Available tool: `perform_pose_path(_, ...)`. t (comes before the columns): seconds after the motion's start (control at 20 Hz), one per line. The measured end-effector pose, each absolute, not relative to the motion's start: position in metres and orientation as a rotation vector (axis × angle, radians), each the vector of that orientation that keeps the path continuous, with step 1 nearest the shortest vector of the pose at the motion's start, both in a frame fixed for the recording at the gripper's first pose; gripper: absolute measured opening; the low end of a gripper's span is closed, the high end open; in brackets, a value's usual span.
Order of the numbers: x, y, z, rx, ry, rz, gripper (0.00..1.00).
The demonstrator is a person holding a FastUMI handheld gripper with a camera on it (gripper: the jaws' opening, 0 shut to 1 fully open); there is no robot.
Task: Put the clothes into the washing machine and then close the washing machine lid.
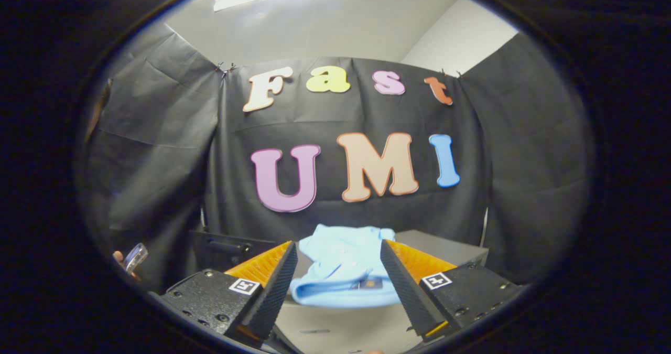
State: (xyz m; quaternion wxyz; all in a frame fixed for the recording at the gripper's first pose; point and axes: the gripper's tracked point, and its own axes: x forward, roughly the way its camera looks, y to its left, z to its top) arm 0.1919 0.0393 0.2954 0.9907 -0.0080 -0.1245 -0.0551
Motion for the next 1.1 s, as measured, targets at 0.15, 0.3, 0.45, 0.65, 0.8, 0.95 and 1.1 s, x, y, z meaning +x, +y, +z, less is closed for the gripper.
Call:
perform_pose_path(0.15, 0.232, 0.018, 0.305, -0.096, -0.192, -0.205, 0.96)
perform_pose_path(0.3, 0.279, 0.008, 0.285, -0.107, -0.015, -0.218, 0.97)
perform_pose_path(0.45, 0.315, 0.011, 0.251, -0.062, 0.150, -0.198, 0.96)
perform_pose_path(0.65, 0.334, 0.016, 0.205, -0.029, 0.315, -0.179, 0.97)
perform_pose_path(0.8, 0.336, 0.018, 0.196, 0.008, 0.340, -0.173, 0.96)
perform_pose_path(0.95, 0.335, 0.023, 0.188, 0.113, 0.381, -0.174, 0.93)
perform_pose_path(1.1, 0.338, 0.033, 0.189, 0.070, 0.397, -0.144, 0.80)
